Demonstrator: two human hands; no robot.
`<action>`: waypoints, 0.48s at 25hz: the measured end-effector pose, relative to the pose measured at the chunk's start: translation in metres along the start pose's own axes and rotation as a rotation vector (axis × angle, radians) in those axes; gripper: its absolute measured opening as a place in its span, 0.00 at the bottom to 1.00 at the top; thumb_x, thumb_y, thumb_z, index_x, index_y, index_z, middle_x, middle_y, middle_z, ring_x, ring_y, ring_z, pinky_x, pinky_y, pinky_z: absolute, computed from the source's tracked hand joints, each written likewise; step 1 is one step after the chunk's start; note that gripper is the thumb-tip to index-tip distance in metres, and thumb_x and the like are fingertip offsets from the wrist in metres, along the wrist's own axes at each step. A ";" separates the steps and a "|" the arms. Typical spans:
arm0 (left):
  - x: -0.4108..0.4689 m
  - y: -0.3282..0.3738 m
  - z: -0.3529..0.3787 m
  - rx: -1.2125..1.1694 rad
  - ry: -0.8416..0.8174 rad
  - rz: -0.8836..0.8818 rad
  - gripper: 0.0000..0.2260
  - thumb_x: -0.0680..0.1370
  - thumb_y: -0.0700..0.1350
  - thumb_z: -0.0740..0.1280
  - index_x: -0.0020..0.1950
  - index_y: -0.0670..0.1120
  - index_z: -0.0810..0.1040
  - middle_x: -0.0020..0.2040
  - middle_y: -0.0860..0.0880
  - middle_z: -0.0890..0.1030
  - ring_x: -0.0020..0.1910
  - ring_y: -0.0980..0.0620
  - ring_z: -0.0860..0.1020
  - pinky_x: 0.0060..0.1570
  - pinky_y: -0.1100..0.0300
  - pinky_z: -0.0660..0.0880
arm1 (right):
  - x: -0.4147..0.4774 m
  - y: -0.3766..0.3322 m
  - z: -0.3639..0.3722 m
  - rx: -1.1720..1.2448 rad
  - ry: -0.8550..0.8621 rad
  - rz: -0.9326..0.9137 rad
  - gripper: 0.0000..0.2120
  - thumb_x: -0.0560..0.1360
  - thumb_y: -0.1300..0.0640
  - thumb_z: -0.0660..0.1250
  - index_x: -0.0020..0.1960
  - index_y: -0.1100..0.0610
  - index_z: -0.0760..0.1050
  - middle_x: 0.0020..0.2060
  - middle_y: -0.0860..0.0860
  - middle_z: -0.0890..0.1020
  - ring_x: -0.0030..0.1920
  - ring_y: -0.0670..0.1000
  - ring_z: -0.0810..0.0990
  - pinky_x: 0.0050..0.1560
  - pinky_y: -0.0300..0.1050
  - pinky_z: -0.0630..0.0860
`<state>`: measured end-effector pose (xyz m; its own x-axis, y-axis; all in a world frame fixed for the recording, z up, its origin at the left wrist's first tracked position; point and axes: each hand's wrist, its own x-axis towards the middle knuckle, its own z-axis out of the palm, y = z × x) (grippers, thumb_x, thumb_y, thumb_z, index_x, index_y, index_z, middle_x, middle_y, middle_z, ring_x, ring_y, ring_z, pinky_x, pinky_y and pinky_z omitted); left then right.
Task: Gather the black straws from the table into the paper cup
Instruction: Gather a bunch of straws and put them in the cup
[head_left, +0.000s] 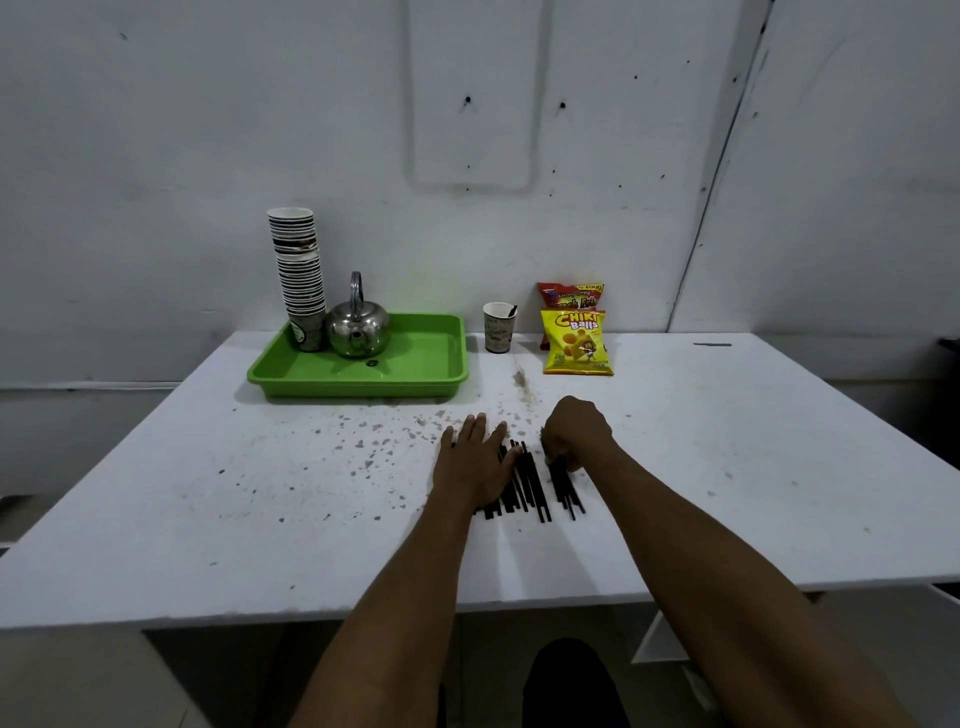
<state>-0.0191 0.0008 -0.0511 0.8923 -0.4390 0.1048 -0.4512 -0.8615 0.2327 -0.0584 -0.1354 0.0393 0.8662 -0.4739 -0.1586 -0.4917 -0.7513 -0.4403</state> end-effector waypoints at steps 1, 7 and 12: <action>0.000 0.000 0.000 -0.002 0.001 -0.002 0.27 0.82 0.61 0.46 0.80 0.52 0.53 0.81 0.45 0.51 0.81 0.48 0.47 0.78 0.45 0.44 | -0.001 0.000 0.001 0.006 0.006 -0.001 0.10 0.65 0.66 0.74 0.34 0.60 0.72 0.45 0.61 0.85 0.46 0.60 0.86 0.43 0.47 0.82; 0.000 0.002 0.000 -0.011 0.008 -0.008 0.27 0.82 0.61 0.45 0.80 0.53 0.54 0.81 0.46 0.51 0.81 0.49 0.47 0.78 0.45 0.44 | -0.003 -0.002 0.005 -0.033 0.087 -0.059 0.08 0.71 0.63 0.70 0.39 0.60 0.71 0.56 0.61 0.81 0.57 0.60 0.82 0.52 0.47 0.79; 0.000 0.002 0.000 -0.019 0.007 -0.016 0.27 0.82 0.62 0.46 0.79 0.53 0.54 0.81 0.46 0.52 0.81 0.49 0.47 0.78 0.45 0.44 | 0.000 -0.001 0.008 -0.075 0.122 -0.042 0.13 0.72 0.62 0.68 0.57 0.63 0.77 0.57 0.60 0.81 0.57 0.60 0.81 0.52 0.48 0.78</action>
<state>-0.0200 -0.0014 -0.0510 0.8995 -0.4234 0.1077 -0.4367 -0.8633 0.2531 -0.0573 -0.1310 0.0330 0.8711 -0.4902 -0.0308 -0.4644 -0.8016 -0.3766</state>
